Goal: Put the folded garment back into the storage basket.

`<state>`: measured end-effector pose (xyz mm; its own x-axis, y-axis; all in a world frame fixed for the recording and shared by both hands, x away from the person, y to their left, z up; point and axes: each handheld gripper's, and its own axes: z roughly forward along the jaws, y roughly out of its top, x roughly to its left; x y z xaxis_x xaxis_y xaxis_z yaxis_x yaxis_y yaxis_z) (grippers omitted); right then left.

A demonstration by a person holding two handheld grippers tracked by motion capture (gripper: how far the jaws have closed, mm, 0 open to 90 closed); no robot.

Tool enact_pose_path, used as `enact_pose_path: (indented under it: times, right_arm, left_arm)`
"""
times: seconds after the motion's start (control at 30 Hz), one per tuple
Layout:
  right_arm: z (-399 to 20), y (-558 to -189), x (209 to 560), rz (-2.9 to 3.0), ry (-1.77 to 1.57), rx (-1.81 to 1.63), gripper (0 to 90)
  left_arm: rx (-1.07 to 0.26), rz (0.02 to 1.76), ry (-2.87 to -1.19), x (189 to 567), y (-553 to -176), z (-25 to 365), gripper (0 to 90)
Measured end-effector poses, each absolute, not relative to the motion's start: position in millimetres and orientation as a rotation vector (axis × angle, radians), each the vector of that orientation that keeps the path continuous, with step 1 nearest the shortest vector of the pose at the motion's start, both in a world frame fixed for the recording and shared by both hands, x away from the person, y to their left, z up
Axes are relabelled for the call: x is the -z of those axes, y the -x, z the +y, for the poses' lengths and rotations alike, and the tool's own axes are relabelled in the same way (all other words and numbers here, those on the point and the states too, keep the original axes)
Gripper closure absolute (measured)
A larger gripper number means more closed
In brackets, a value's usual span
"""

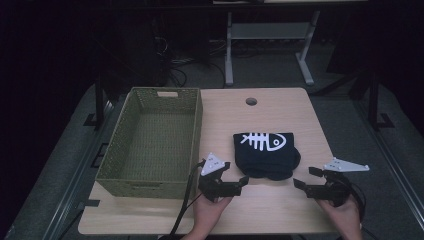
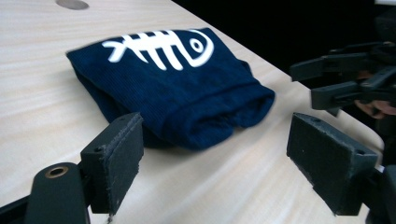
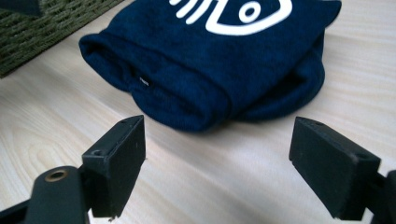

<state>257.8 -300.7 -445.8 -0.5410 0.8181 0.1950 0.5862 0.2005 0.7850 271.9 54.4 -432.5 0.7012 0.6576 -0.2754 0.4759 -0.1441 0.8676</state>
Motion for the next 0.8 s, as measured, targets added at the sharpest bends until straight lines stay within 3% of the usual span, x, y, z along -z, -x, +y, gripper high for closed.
enact_pose_path:
  times: [0.8]
  right_arm:
    - [-313,-343,436,2.211,-1.473,-1.306,21.2]
  left_arm:
    - [-0.237,1.105,-1.733,439,-339,21,19.0]
